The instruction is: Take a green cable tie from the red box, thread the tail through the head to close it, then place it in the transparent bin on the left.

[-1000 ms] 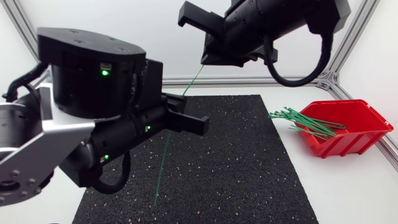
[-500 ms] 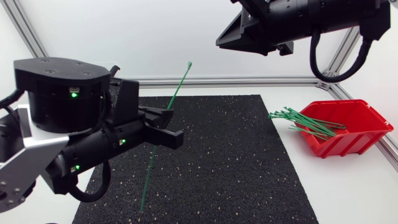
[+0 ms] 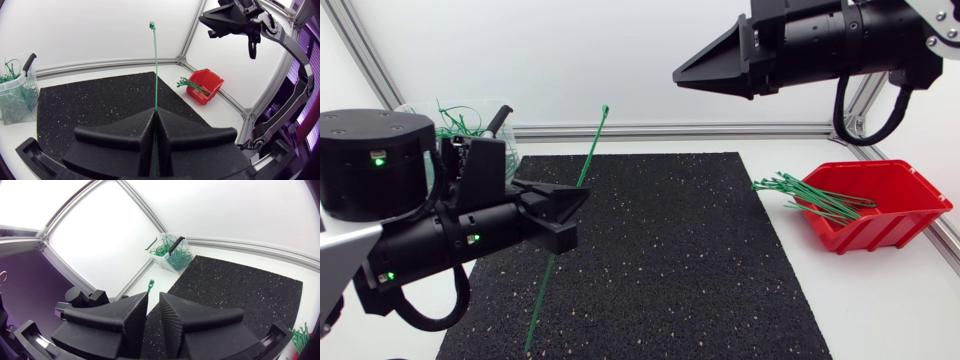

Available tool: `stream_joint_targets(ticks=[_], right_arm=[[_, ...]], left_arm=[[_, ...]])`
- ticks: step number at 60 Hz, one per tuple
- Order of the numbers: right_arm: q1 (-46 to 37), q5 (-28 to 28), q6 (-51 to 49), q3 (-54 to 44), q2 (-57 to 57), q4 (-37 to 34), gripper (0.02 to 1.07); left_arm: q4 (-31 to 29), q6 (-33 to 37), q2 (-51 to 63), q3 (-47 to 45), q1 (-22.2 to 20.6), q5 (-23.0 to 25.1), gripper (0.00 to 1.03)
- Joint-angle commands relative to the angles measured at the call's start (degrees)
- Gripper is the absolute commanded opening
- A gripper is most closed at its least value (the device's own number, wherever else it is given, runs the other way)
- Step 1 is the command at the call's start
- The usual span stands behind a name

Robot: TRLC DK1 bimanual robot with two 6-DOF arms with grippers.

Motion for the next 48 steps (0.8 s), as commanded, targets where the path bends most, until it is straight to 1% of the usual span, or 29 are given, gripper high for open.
stream_joint_targets(ticks=[1, 6, 9, 15, 18, 22, 27, 31, 36, 42, 48], right_arm=[[-0.4, -1.4, -4.4, -2.5, 1.8, 0.5, 0.39], [0.1, -1.4, -7.1, -3.6, 2.2, 0.5, 0.48], [0.7, -1.4, -8.5, -4.3, 2.5, 0.5, 0.5], [2.4, -1.4, -11.1, -6.0, 3.6, 0.4, 0.57], [3.2, -1.8, -12.2, -6.9, 4.2, 0.5, 0.6], [4.1, -3.7, -12.4, -8.1, 5.2, 0.5, 0.67], [5.6, -5.7, -13.2, -8.9, 7.1, 0.5, 0.74], [6.9, -6.8, -16.0, -9.3, 8.2, 0.2, 0.75], [8.2, -7.5, -18.1, -9.9, 9.0, 0.2, 0.82], [9.4, -9.6, -20.2, -9.8, 9.6, 0.4, 0.82], [10.8, -10.0, -22.5, -9.7, 9.7, 0.5, 0.82]], left_arm=[[1.1, -0.1, -1.1, -1.5, 2.3, 3.2, 0.04], [1.3, -0.5, -1.7, -2.0, 4.5, 7.9, 0.04], [1.5, -0.9, -1.9, -2.1, 5.8, 10.3, 0.04], [2.4, -2.0, -2.2, -2.1, 7.7, 13.9, 0.04], [3.2, -2.8, -2.4, -2.1, 8.2, 15.0, 0.04], [4.2, -3.3, -2.3, -2.2, 8.7, 15.4, 0.04], [5.9, -4.3, -1.5, -2.2, 8.6, 16.8, 0.04], [7.3, -5.0, -1.3, -2.3, 8.6, 16.8, 0.04], [8.8, -6.3, -1.1, -1.7, 8.3, 16.8, 0.04], [9.8, -8.0, 0.2, -0.6, 8.3, 16.8, 0.04], [10.6, -10.4, 1.5, 0.2, 8.3, 18.1, 0.04]])
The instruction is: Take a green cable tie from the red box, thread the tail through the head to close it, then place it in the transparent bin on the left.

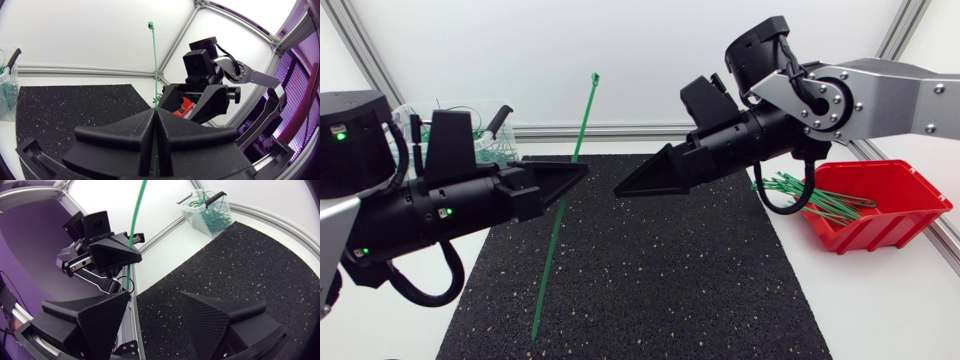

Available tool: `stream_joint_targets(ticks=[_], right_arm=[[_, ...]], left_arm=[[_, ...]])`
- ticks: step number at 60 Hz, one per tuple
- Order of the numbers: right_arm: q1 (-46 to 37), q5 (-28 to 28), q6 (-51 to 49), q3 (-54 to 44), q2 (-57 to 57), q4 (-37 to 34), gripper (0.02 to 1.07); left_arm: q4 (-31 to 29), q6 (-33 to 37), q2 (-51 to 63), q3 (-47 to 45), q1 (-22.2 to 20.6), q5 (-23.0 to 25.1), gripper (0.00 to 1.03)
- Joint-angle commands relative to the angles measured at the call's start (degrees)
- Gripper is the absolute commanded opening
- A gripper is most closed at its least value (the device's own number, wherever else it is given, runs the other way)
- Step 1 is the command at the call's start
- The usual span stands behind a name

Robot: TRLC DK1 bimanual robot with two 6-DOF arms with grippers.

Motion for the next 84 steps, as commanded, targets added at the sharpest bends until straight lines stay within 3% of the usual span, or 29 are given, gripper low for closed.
stream_joint_targets(ticks=[1, 20, 44, 51, 63, 84], right_arm=[[1.4, -1.0, -3.2, -0.4, 1.1, 0.5, 0.82], [3.3, -3.4, -7.2, 0.8, 4.5, 1.1, 0.82], [3.7, -7.2, -6.5, 5.2, 7.2, 1.6, 0.81], [3.8, -7.5, -6.4, 6.5, 8.6, 1.5, 0.77], [4.8, -8.0, -6.4, 8.1, 9.3, 2.2, 0.51], [5.7, -8.7, -5.5, 8.3, 9.1, 2.8, 0.44]], left_arm=[[1.4, -3.2, 1.7, 1.0, 0.0, 1.2, 0.04], [7.9, -8.0, 5.9, 5.2, 0.9, 1.2, 0.04], [10.8, -11.1, 10.3, 8.2, 0.9, 2.4, 0.04], [11.1, -11.2, 10.5, 8.0, 0.9, 2.8, 0.04], [12.1, -11.7, 10.6, 7.3, 0.7, 2.8, 0.04], [12.6, -11.7, 10.7, 6.3, 0.6, 2.8, 0.04]])
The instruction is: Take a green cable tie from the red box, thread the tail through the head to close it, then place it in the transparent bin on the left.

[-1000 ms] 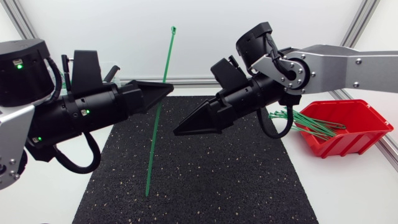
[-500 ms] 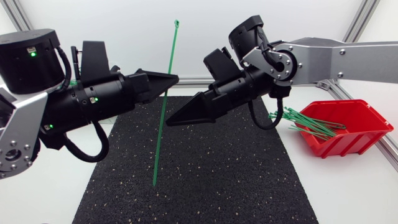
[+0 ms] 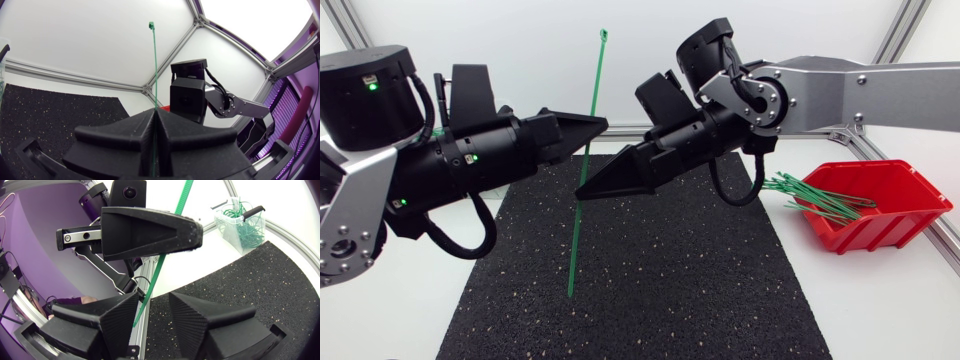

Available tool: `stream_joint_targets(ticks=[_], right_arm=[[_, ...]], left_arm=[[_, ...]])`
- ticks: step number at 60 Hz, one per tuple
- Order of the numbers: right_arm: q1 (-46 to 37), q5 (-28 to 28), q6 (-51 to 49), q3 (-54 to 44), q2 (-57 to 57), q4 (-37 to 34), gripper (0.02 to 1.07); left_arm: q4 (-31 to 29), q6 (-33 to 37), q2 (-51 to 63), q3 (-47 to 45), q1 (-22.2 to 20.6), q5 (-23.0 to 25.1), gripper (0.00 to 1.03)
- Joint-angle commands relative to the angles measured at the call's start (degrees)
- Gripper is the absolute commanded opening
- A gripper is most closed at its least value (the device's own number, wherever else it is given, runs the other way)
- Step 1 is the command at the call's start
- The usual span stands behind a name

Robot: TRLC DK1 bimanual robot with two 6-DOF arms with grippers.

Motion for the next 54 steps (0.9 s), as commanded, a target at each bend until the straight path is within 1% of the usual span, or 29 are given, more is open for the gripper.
stream_joint_targets(ticks=[1, 5, 11, 17, 21, 35, 40, 42, 46, 48, 54], right_arm=[[0.5, -0.7, 0.4, 1.4, 0.9, 0.4, 0.42], [0.5, -1.0, 0.4, 1.3, 0.7, 0.6, 0.28], [0.3, -1.3, 0.6, 1.1, 0.3, 0.9, 0.2], [0.4, -1.4, 0.6, 1.1, 0.2, 1.0, 0.15], [0.5, -2.2, 0.7, 1.1, 0.2, 1.0, 0.07], [0.5, -2.3, 0.6, 0.6, -0.9, 0.9, 0.07], [0.4, -2.1, 0.9, 0.6, -0.9, 0.6, 0.07], [0.3, -1.9, 0.9, 0.6, -0.8, 0.6, 0.07], [0.3, -0.9, 0.9, 0.6, -0.6, 0.3, 0.07], [0.2, -0.2, 0.9, 0.6, -0.5, 0.0, 0.07], [0.0, 2.5, -0.1, 0.7, -0.5, -1.4, 0.07]], left_arm=[[1.3, -1.1, 0.8, -0.1, -0.5, 0.5, 0.04], [1.5, -1.1, 0.8, -0.4, -0.4, 0.5, 0.04], [1.9, -1.1, 0.8, -0.8, -0.4, 0.5, 0.04], [1.9, -0.9, 0.8, -1.0, -0.4, 0.4, 0.04], [2.1, -0.8, 0.8, -1.1, -0.4, 0.4, 0.04], [2.7, -0.5, 1.2, -2.4, -0.5, 0.4, 0.04], [2.7, 0.6, 1.4, -2.6, -0.5, 0.4, 0.05], [2.7, 0.9, 1.4, -2.6, -0.4, 0.4, 0.06], [2.4, 2.4, 1.6, -2.7, -0.5, 0.5, 0.18], [2.2, 3.2, 1.6, -2.8, -0.4, 1.3, 0.24], [1.0, 4.8, 1.6, -2.8, 1.0, 4.1, 0.38]])
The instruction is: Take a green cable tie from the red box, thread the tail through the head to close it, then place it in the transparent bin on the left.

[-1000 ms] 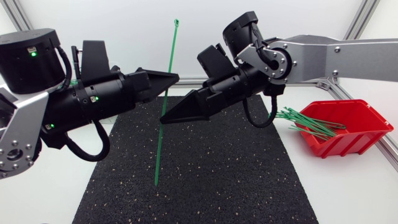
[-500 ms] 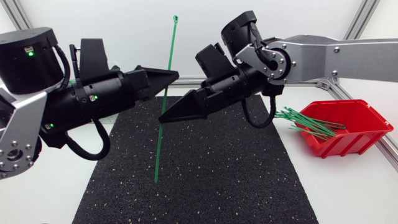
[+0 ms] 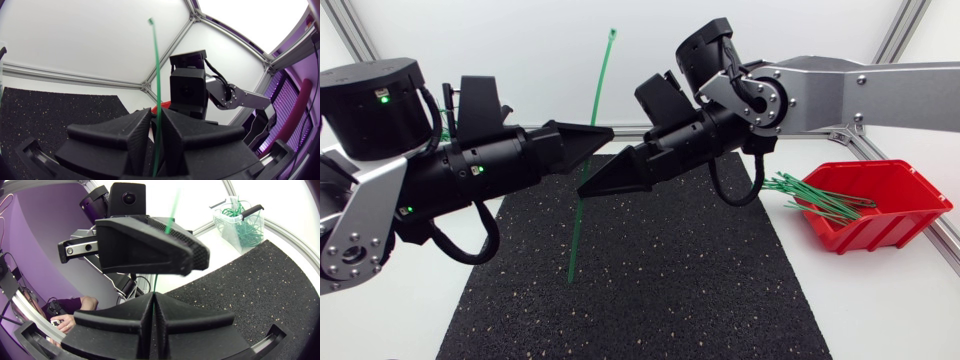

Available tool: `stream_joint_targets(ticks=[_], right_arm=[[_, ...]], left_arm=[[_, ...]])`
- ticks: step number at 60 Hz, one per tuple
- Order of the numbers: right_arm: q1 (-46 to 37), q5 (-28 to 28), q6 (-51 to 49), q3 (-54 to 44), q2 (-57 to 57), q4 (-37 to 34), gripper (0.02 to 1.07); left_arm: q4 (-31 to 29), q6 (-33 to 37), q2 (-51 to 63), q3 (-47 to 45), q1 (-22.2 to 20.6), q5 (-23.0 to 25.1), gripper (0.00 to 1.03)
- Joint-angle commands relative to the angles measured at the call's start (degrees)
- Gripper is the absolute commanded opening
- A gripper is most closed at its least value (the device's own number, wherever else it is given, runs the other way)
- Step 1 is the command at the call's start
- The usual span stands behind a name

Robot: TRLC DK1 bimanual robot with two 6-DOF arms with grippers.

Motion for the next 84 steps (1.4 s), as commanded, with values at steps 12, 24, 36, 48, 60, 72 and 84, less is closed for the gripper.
stream_joint_targets(ticks=[12, 24, 36, 48, 60, 72, 84], right_arm=[[-0.3, 7.2, -9.0, 1.2, 0.9, -11.0, 0.07], [0.1, 13.3, -13.4, -1.3, 0.1, -14.2, 0.07], [0.5, 17.8, -15.8, -4.1, -0.4, -14.9, 0.07], [0.8, 19.6, -18.4, -7.1, -0.7, -15.2, 0.07], [1.5, 19.3, -20.6, -8.5, -1.0, -16.8, 0.07], [2.4, 18.5, -21.3, -9.5, -1.0, -17.2, 0.07], [3.0, 16.8, -21.6, -10.5, -0.6, -17.2, 0.07]], left_arm=[[-4.7, 7.3, -0.9, -0.9, 6.5, 9.4, 0.64], [-6.1, 11.0, -0.5, -1.4, 11.7, 18.1, 0.65], [-8.0, 17.5, 1.9, -1.4, 13.2, 22.2, 0.65], [-8.2, 19.4, 3.4, -1.2, 13.5, 24.8, 0.65], [-8.2, 20.1, 4.9, -1.0, 13.4, 27.0, 0.65], [-8.0, 19.9, 7.1, 0.3, 13.9, 29.7, 0.65], [-4.0, 16.5, 7.9, 0.3, 14.4, 31.9, 0.65]])
